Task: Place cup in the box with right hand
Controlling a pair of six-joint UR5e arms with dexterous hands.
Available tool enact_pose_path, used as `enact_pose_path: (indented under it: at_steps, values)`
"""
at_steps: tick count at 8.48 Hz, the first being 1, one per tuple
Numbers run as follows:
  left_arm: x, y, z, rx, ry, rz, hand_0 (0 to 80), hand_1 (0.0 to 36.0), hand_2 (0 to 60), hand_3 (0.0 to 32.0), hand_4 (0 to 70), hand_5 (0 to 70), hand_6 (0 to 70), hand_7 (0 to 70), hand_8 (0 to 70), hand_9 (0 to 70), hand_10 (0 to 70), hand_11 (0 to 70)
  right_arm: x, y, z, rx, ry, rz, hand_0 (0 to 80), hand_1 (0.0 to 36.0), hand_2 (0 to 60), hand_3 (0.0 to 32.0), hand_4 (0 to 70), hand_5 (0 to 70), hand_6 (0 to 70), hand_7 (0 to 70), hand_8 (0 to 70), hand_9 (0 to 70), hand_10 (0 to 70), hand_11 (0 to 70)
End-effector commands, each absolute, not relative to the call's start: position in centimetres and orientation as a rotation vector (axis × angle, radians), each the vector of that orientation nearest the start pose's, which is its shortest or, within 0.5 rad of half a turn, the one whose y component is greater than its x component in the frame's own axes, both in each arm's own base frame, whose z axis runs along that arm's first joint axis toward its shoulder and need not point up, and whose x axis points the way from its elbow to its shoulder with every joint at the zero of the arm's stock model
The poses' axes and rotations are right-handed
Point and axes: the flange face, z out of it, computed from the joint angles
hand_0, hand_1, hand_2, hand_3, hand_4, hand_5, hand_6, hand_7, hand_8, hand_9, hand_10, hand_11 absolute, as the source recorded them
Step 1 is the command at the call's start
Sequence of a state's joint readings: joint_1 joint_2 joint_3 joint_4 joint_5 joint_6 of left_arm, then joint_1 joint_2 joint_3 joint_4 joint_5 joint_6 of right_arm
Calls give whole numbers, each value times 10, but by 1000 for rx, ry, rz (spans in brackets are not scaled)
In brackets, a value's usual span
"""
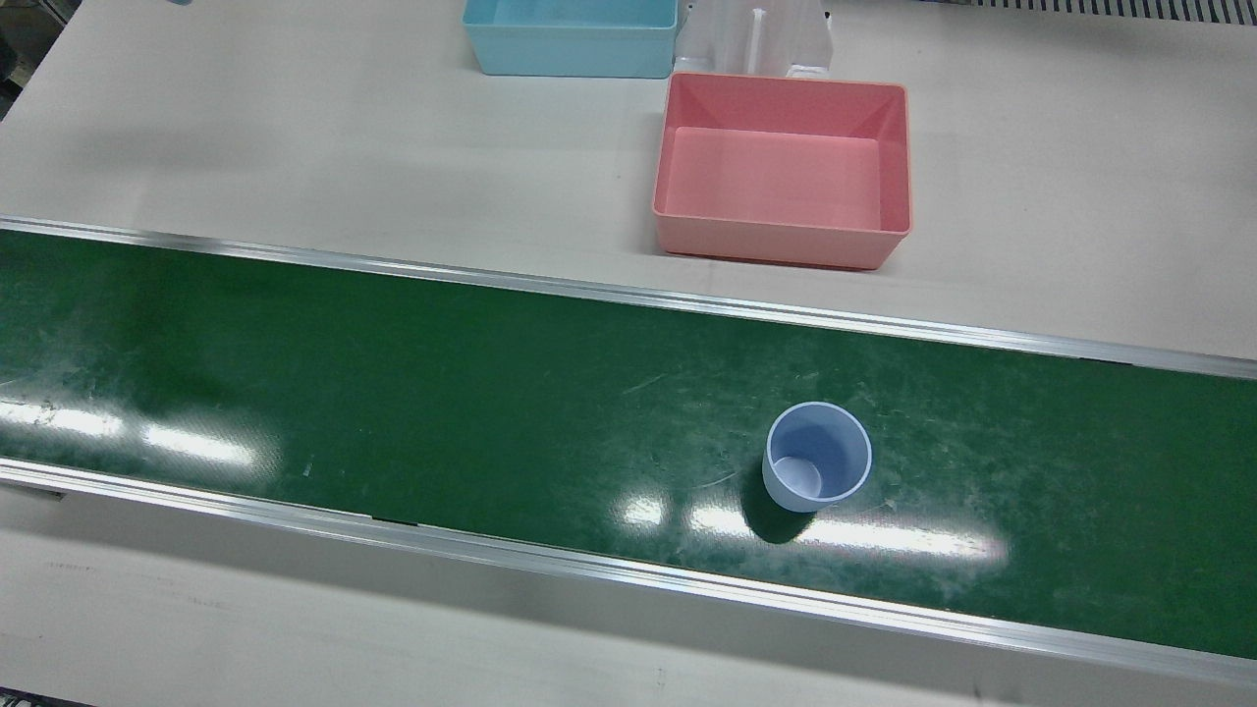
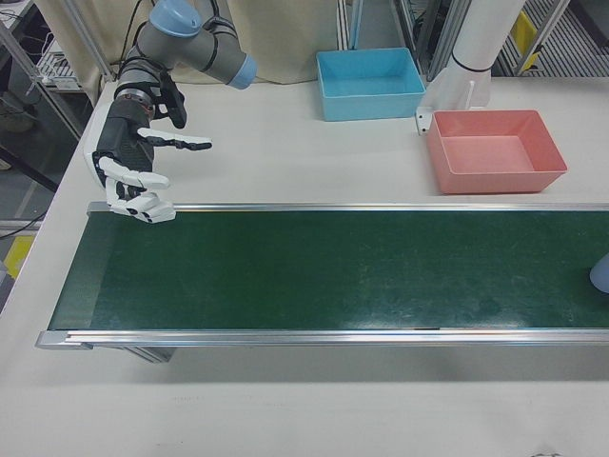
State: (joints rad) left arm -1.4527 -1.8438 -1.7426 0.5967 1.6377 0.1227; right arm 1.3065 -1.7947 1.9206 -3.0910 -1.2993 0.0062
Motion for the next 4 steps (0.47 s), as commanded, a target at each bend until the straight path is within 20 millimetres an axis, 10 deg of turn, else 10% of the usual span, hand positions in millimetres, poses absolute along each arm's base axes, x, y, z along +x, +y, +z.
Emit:
enact_pose_path:
  at_steps: [1, 4]
  values:
    - [-61, -563, 517, -69, 1911, -2202, 0, 0, 0, 0, 0, 0, 0, 0, 0, 0, 0, 0, 48, -434, 609, 52, 2370, -1998, 800, 252, 0, 0, 256, 142, 159, 573, 309, 392, 241, 371]
    - [-61, -563, 517, -69, 1913, -2200, 0, 0, 0, 0, 0, 0, 0, 0, 0, 0, 0, 0, 48, -434, 609, 53, 2370, -2000, 800, 255, 0, 0, 271, 143, 162, 585, 313, 400, 250, 385]
